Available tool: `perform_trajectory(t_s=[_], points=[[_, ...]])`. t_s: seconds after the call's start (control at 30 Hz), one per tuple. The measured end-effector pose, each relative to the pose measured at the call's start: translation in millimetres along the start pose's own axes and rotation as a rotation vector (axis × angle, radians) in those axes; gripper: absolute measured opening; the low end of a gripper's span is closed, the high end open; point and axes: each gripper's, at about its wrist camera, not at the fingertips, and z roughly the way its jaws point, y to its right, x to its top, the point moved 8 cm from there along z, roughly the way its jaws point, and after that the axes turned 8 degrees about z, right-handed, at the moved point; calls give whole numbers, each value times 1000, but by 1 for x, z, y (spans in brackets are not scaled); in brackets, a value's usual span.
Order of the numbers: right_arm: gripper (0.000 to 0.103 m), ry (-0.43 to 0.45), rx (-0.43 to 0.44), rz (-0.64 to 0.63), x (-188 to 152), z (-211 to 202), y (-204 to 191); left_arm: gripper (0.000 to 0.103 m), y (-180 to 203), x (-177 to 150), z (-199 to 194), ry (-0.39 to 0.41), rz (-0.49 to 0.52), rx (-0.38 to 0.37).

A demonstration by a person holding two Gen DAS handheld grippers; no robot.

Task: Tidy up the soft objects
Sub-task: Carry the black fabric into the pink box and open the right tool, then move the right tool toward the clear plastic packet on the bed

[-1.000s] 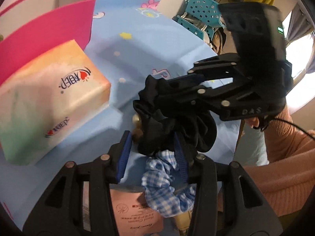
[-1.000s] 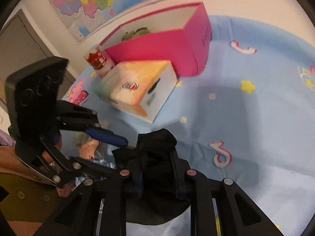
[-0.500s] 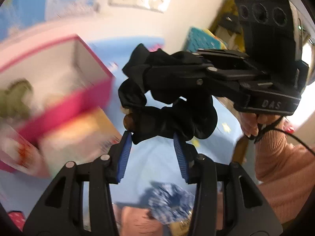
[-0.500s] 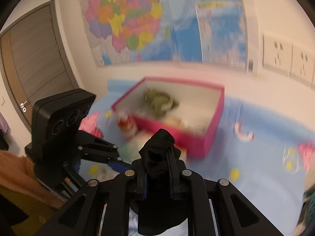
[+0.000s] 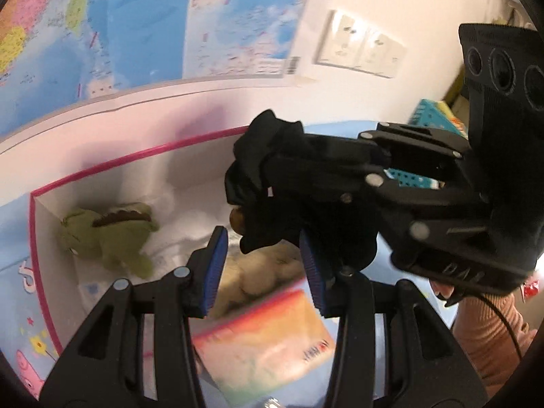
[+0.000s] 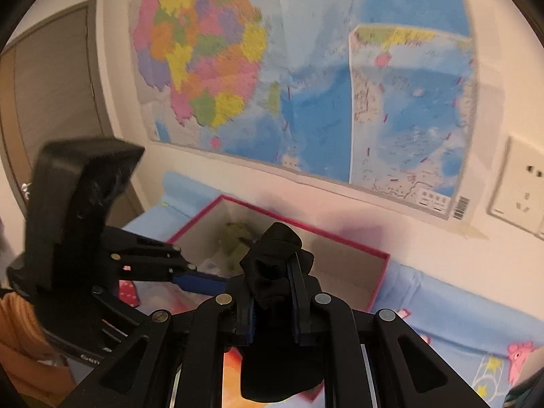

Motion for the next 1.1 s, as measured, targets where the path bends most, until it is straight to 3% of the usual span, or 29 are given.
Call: perform_trajectory(t_s=[0.27,0.33,0.4,0.5,0.73,0.93,1.1], points=[[17,-58,-49,45,0,50,28,45,-20,1,27,-71,-43,49],[23,-59,-68,65,-1,57,36,45,-23,1,31,-82,-48,53],[37,-53,-117,96,-1,59,46,45,-24,1,30,-81,-54,52],[37,-35,-129,135,-4,53,53,45,-22,2,28,-65,-48,55],[38,12,-80,131,-22,7,37,45,1,-7,-14,62,32,33],[44,15,2,99,-50,-33,6,45,22,-37,-61,139,97,14],[49,-7,104,73,-77,-54,-30,46,20,-68,-96,192,69,7]])
